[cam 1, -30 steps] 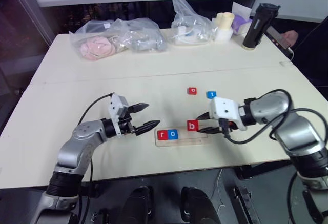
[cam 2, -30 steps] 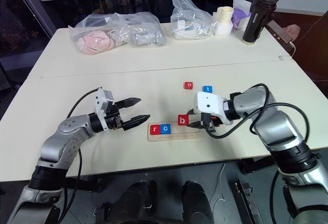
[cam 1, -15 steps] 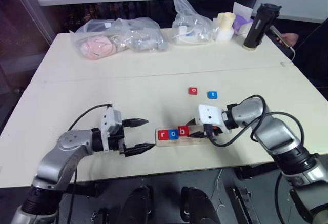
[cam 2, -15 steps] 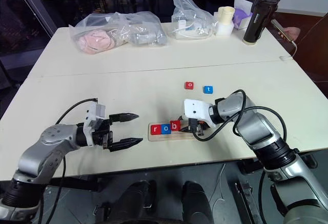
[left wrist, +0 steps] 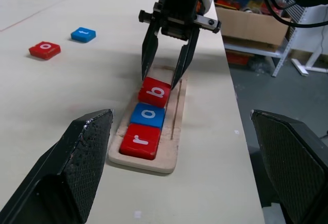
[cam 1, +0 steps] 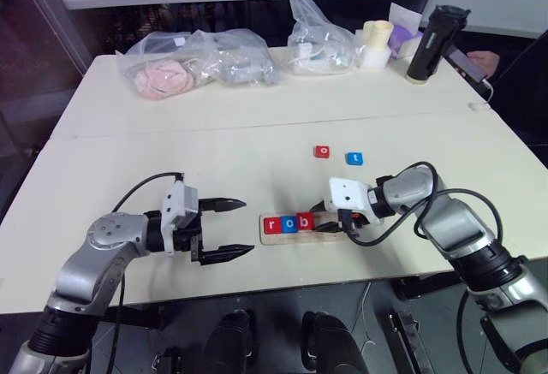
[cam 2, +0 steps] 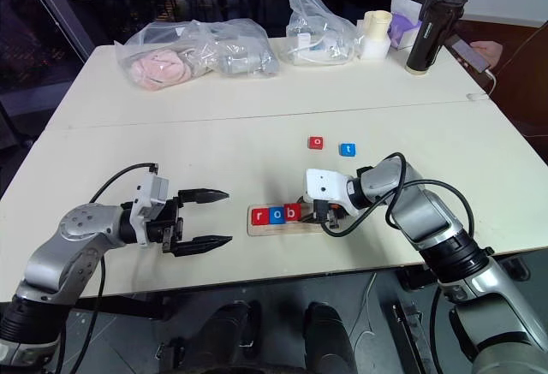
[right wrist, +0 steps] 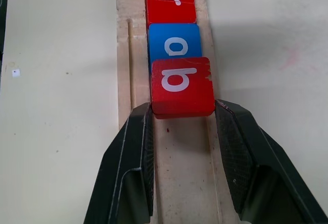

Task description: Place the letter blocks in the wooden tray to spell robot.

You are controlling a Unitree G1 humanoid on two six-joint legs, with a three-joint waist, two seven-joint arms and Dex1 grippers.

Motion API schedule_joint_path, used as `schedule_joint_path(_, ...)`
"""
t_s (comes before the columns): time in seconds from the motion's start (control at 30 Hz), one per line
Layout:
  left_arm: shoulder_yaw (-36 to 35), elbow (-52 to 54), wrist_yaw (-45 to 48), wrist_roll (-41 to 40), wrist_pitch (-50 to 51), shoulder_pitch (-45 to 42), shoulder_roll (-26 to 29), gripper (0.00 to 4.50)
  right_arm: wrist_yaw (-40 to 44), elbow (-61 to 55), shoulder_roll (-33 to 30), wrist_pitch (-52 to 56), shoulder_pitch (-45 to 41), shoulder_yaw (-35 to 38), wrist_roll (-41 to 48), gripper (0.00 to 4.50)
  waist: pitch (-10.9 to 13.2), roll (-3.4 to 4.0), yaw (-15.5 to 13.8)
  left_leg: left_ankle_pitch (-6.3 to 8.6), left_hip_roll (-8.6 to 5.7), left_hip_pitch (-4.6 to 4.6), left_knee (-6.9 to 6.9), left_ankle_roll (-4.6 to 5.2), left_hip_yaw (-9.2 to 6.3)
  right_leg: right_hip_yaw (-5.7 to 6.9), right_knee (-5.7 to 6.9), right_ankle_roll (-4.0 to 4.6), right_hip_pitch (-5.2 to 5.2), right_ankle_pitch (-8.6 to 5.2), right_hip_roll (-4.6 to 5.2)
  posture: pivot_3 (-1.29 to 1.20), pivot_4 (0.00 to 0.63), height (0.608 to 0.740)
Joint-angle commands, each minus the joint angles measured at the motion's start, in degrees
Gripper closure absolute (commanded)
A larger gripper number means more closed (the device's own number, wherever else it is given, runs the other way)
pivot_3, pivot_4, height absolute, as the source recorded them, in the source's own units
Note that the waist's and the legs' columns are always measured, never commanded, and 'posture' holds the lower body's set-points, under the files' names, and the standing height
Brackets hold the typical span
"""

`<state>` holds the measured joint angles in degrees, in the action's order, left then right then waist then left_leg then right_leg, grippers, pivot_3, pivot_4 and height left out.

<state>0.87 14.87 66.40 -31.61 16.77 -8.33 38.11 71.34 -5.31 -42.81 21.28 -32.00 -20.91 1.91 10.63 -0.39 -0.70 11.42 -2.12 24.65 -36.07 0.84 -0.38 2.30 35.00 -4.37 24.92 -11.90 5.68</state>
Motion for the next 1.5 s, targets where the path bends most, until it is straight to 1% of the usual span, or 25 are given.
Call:
schedule_joint_path(0.03, -0.5, 0.1, -0.1, 0.1, -0.5, -2.2, -0.2, 0.0, 0.5, 0.1, -0.7, -0.2, -0.5, 0.4, -0.3, 3.35, 0.0, -0.01, -0.1, 0.0, 0.0, 0.0, 0.0, 0.0, 0.0, 0.0, 0.0, 0.0, 0.0, 0.0, 0.0, 0.0, 0.15, 0.738)
schedule_joint_path(0.2, 0.1, 1.3, -1.9, -0.3, 1.5, -4.0, -0.7, 0.0, 0.8, 0.4, -0.7, 0.6, -1.1, 0.8, 0.0, 3.35, 0.0, -0.01, 0.0, 0.0, 0.0, 0.0, 0.0, 0.0, 0.0, 0.01, 0.0, -0.01, -0.01, -0.01, 0.0, 0.0, 0.15, 0.738)
schedule_joint_path(0.6, 0.2, 3.2, -3.8, -0.6, 3.4, -4.8, -1.3, 0.0, 1.8, -0.4, -1.1, 2.9, -1.2, 1.2, 1.1, 3.35, 0.1, -0.07, 0.0, 0.0, 0.0, 0.01, 0.02, 0.01, 0.0, 0.01, 0.0, 0.0, 0.02, 0.0, -0.02, 0.0, 0.15, 0.738)
schedule_joint_path(1.4, 0.3, 1.8, -4.3, 1.1, 1.9, -5.1, -2.6, 0.0, 0.6, 0.6, 1.2, 3.0, -1.9, -0.4, 0.5, 3.35, 0.1, -0.14, 0.0, -0.01, 0.0, 0.02, 0.01, 0.01, 0.0, 0.01, 0.0, 0.0, 0.02, 0.0, -0.02, 0.0, 0.15, 0.738)
schedule_joint_path(1.47, 0.4, 1.7, -4.3, 1.3, 1.6, -5.0, -2.8, 0.0, 0.6, 0.7, 1.2, 2.9, -1.9, -0.3, 0.4, 2.33, 0.1, -0.15, 0.0, -0.01, 0.0, 0.02, 0.01, 0.01, 0.0, 0.01, 0.0, 0.0, 0.02, 0.01, -0.02, 0.0, 0.15, 0.738)
schedule_joint_path(1.5, 0.3, 1.5, -4.3, 1.4, 1.3, -4.9, -2.8, 0.0, 0.6, 0.8, 1.2, 2.9, -1.9, -0.3, 0.3, 1.95, 0.1, -0.15, 0.0, 0.0, 0.0, 0.02, 0.02, 0.01, 0.0, 0.01, 0.0, 0.0, 0.02, 0.01, -0.02, 0.0, 0.15, 0.738)
